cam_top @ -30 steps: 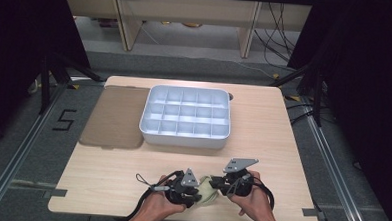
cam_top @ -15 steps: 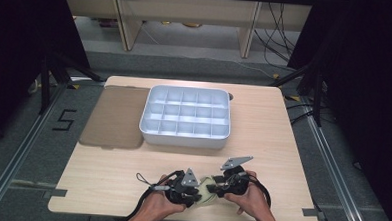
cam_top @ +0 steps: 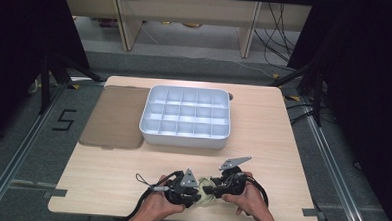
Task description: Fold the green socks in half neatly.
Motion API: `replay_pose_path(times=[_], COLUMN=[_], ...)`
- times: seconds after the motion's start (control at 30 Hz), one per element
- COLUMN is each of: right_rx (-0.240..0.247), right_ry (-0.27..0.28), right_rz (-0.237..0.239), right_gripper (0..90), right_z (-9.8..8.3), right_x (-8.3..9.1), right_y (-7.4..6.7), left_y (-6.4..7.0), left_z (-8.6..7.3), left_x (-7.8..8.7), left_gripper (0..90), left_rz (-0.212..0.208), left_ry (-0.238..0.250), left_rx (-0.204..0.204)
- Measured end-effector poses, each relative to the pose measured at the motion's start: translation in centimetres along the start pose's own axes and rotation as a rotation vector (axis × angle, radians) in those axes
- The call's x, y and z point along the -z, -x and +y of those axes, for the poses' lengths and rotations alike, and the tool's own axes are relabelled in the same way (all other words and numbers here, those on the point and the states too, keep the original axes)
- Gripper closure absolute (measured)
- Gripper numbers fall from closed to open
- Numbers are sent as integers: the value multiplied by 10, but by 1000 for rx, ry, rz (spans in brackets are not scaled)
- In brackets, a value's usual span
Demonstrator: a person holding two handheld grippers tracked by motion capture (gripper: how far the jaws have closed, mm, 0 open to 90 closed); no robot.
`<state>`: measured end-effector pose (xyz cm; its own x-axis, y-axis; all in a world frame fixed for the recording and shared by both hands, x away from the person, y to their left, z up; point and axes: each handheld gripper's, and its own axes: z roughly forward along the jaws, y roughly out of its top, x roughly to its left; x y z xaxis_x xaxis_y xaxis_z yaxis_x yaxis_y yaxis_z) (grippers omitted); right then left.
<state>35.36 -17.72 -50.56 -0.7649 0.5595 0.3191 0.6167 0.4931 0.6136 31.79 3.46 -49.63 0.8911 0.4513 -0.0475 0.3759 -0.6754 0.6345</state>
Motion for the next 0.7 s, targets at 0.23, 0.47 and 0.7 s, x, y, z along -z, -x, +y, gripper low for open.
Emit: replay_pose_path(times=[0.23, 0.47, 0.7], right_rx=[-60, -74, -53], right_ry=[-2, 20, 64], right_rz=[48, 56, 11], right_gripper=[700, 734, 737], right_z=[-1, -1, 1], right_x=[2, 5, 18], right_y=[1, 2, 1], left_y=[2, 1, 3], left_z=[-2, -9, -18], left_x=[0, 6, 27], left_gripper=[749, 726, 669], left_rz=[-2, -6, 7], left_ry=[36, -3, 85], left_rx=[33, 3, 88])
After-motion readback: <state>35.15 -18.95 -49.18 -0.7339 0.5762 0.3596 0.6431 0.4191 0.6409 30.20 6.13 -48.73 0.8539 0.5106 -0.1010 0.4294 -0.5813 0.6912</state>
